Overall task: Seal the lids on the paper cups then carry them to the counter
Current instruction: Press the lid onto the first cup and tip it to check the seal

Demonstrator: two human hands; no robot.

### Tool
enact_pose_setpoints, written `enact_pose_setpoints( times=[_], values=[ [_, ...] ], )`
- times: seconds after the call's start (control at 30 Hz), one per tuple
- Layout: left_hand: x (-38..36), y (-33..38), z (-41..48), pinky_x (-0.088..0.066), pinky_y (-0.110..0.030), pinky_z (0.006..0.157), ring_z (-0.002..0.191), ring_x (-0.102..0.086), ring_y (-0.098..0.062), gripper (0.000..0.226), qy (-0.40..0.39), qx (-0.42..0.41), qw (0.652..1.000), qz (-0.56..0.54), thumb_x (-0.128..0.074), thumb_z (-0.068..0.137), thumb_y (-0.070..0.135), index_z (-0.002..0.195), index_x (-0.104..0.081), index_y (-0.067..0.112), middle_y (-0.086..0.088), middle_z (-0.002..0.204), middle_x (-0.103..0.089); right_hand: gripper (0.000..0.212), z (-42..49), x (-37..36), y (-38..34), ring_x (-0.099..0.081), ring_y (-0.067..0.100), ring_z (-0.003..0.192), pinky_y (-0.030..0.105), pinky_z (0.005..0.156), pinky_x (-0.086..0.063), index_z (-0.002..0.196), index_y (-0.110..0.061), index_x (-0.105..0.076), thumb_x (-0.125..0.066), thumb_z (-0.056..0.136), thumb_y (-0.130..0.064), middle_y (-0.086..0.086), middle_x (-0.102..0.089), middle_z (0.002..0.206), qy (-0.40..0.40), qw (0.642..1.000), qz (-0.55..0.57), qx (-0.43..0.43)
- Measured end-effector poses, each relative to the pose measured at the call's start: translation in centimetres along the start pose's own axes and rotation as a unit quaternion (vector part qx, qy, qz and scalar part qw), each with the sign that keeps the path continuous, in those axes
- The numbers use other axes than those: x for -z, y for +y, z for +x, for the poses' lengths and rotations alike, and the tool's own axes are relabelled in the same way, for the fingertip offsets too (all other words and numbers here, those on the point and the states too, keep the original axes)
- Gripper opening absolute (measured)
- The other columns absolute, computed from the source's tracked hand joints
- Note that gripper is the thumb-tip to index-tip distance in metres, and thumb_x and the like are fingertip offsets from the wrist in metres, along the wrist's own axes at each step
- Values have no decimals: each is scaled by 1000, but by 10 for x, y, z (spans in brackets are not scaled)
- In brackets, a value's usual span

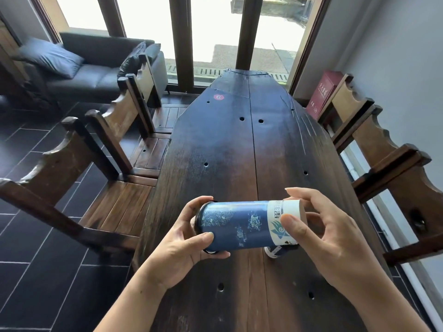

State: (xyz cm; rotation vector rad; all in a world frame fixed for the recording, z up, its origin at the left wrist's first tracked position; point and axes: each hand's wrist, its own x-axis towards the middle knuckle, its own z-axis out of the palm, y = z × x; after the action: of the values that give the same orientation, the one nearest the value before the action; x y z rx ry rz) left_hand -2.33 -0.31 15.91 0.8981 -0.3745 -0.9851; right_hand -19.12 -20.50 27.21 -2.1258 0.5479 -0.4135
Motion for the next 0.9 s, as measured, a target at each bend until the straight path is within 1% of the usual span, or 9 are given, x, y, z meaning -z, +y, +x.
enact_pose_setpoints(
  times=[0.1, 0.2, 0.3, 0.4, 0.5, 0.57, 0.73, 0.83, 0.9],
  values=[
    [1, 0, -2, -59, -59, 86, 114, -64, -36, 67, 3, -6, 1000, -5, -75, 74, 5, 133, -58, 32, -9, 132, -59, 54, 0, -3, 2, -70, -6, 95, 21, 65, -61, 122, -42, -60, -61, 76, -71, -19, -72, 96, 5, 1000, -9, -11],
    [3, 0, -5, -58, -61, 88, 117, -62, -37, 70, 7, -6, 1000, -11, -75, 74, 4, 135, -57, 32, -10, 134, -57, 41, 1, -7, 1, -71, -1, 94, 29, 66, -63, 115, -41, -63, -65, 83, -68, -28, -70, 99, -3, 1000, -20, -8],
    [4, 1, -9, -55, -66, 91, 123, -61, -39, 78, -1, 1, 1000, -15, -78, 76, 6, 144, -52, 34, -7, 141, -58, 41, 2, -7, -1, -72, 2, 95, 32, 64, -64, 115, -42, -64, -66, 81, -66, -21, -73, 95, -9, 1000, -20, -4],
    [4, 7, -8, -55, -68, 90, 127, -58, -44, 95, 10, 31, 999, -28, -96, 66, 26, 149, -49, 33, -13, 148, -54, 44, 1, -5, -3, -72, 10, 94, 36, 68, -63, 118, -42, -63, -65, 79, -62, -18, -73, 100, -9, 999, -35, 11],
    [0, 15, -4, -59, -64, 83, 119, -62, -44, 99, 16, 81, 996, -34, -91, 66, 53, 150, -46, 26, -14, 153, -51, 41, -1, -2, -5, -69, 8, 101, 29, 73, -60, 120, -41, -63, -68, 80, -52, -17, -72, 106, -14, 998, -48, 26],
    [-2, 19, -1, -62, -57, 77, 110, -66, -40, 95, -2, 116, 993, -39, -84, 70, 62, 149, -48, 24, -15, 150, -54, 38, -3, -1, -5, -69, 7, 101, 24, 72, -58, 119, -40, -63, -72, 82, -43, -16, -72, 107, -16, 998, -47, 30],
    [2, 14, 3, -65, -43, 62, 86, -73, -30, 83, -29, 147, 988, -48, -87, 74, 53, 143, -57, 17, -17, 127, -66, 34, -6, 2, -6, -67, 7, 103, 22, 71, -58, 118, -43, -62, -70, 85, -46, -18, -71, 104, -24, 998, -45, 36],
    [3, 9, 4, -65, -43, 65, 89, -73, -29, 75, -38, 122, 991, -36, -85, 79, 48, 141, -58, 15, -16, 127, -66, 42, -8, 4, -3, -67, 6, 105, 18, 70, -57, 121, -44, -60, -67, 79, -43, -18, -70, 106, -28, 998, -39, 35],
    [3, 8, 5, -64, -45, 68, 93, -72, -29, 76, -39, 104, 994, -22, -85, 80, 44, 142, -54, 14, -16, 132, -62, 51, -8, 3, 0, -65, 3, 109, 21, 75, -58, 129, -45, -55, -65, 79, -49, -21, -68, 114, -22, 999, -38, 33]
  ],
)
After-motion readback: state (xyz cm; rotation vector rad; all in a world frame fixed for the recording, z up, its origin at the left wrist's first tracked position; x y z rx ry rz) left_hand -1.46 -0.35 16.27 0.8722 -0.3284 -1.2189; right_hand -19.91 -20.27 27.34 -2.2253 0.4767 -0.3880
